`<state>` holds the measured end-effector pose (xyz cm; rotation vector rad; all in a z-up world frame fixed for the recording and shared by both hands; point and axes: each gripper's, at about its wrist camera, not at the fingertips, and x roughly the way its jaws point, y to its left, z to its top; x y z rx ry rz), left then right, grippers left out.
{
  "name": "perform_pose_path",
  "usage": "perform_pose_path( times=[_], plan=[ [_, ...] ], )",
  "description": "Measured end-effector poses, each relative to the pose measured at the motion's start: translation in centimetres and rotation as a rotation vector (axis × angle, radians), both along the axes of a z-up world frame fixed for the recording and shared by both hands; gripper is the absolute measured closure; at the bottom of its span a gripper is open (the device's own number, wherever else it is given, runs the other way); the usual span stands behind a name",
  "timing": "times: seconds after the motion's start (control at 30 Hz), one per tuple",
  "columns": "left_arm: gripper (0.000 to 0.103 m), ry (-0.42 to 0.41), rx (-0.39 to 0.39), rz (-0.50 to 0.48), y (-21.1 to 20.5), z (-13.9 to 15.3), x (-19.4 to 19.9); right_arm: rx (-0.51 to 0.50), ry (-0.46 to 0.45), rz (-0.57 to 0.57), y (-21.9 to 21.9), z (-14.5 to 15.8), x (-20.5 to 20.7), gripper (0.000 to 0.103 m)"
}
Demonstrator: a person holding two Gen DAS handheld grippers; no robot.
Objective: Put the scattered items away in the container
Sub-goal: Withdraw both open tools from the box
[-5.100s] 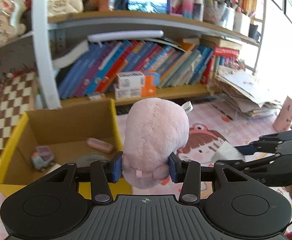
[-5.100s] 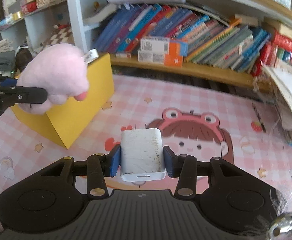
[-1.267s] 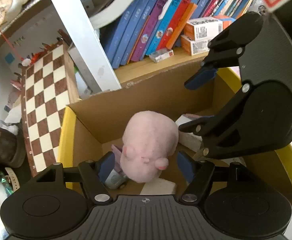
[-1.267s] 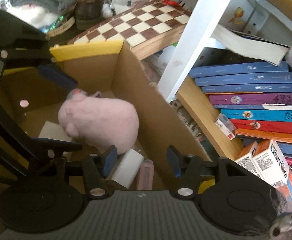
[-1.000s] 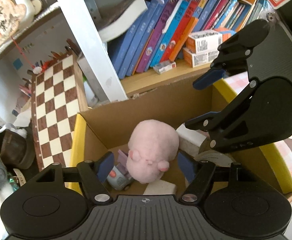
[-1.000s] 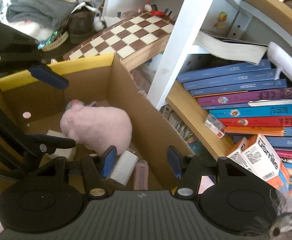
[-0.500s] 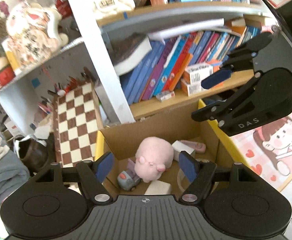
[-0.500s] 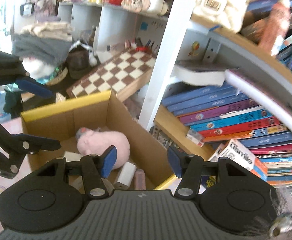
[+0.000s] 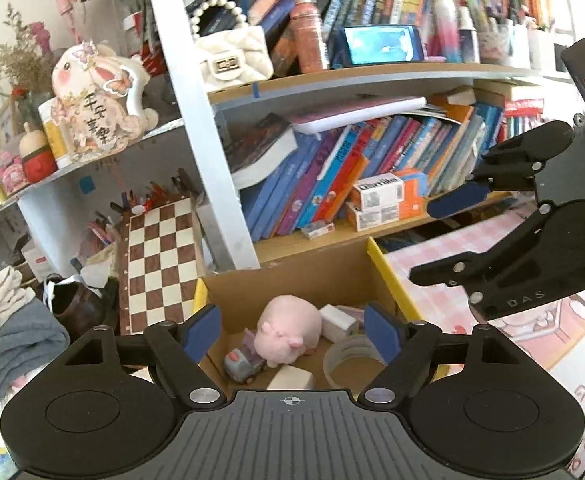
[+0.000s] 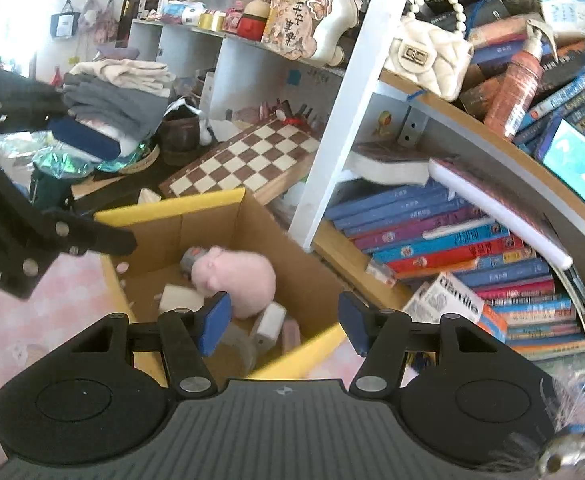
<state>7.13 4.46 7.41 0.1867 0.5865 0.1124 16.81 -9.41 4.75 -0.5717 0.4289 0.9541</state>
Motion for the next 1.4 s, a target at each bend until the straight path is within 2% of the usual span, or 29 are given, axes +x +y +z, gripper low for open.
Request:
perform_pose_path(
  times=[0.27, 0.53, 0.63, 0.93, 1.0, 1.17, 1.4],
  plan=[
    [0.021, 0.012, -0.009, -0.021, -1.2, -0.4, -1.5, -0.002, 0.064, -0.081, -3.6, -1.5, -1.5, 0.044],
    [0.018, 0.050, -0.028, -0.054, -2.7, -1.9, -1.8, 0.013, 0.107, -0.170, -5.5, -2.7, -2.8, 0.044],
    [0.018, 0.057, -0.036, -0.062, -3.2, -2.4, -2.0, 0.019, 0.119, -0.208, -6.0, -3.2, -3.3, 0.040],
    [0.016, 0.065, -0.062, -0.017, -3.5, -3.4, -3.2, 0.042, 0.182, -0.332, -8.4, -4.9, -4.3, 0.040],
    [0.016, 0.065, -0.069, 0.000, -3.4, -3.7, -3.5, 0.055, 0.192, -0.371, -9.0, -5.2, -4.5, 0.033],
    [0.015, 0.064, -0.101, 0.047, -3.5, -4.6, -4.4, 0.064, 0.210, -0.463, -10.3, -6.1, -5.6, 0.026],
    [0.013, 0.090, -0.118, 0.071, -4.5, -6.1, -5.2, 0.051, 0.232, -0.553, -12.2, -7.7, -7.3, 0.020]
  ],
)
